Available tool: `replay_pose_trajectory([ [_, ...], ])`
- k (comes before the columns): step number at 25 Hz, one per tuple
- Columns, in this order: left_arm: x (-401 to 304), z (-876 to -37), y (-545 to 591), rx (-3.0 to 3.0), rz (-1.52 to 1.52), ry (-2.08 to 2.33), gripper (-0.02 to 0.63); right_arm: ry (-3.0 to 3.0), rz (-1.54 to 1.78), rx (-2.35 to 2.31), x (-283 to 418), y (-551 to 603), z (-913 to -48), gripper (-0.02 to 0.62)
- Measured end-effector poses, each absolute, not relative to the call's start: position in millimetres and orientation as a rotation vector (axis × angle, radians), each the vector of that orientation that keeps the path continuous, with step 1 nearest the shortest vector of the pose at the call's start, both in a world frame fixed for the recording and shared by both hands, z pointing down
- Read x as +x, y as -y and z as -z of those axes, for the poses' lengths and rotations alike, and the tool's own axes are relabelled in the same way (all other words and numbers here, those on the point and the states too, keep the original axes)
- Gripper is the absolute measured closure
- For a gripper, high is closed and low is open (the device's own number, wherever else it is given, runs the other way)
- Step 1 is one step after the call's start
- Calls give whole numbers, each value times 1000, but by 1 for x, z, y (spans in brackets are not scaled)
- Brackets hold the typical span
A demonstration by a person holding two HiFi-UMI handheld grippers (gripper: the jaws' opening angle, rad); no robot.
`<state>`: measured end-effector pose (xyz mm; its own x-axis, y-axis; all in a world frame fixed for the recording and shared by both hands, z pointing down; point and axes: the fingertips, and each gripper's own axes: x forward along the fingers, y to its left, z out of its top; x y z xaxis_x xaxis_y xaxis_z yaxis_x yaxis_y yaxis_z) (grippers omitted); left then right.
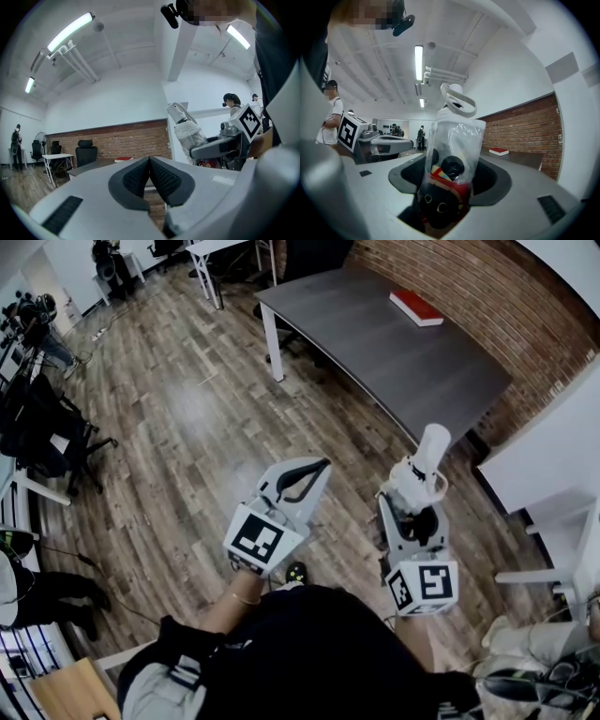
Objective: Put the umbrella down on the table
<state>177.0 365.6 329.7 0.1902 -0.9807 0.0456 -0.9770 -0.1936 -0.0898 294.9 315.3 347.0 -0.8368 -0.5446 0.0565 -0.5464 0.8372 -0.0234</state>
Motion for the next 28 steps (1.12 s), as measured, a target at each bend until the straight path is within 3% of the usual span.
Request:
replay_pose_trajectory([
  [28, 61, -335, -406, -2321, 77, -2041, 604, 2953, -58, 906, 206, -338, -339, 321],
])
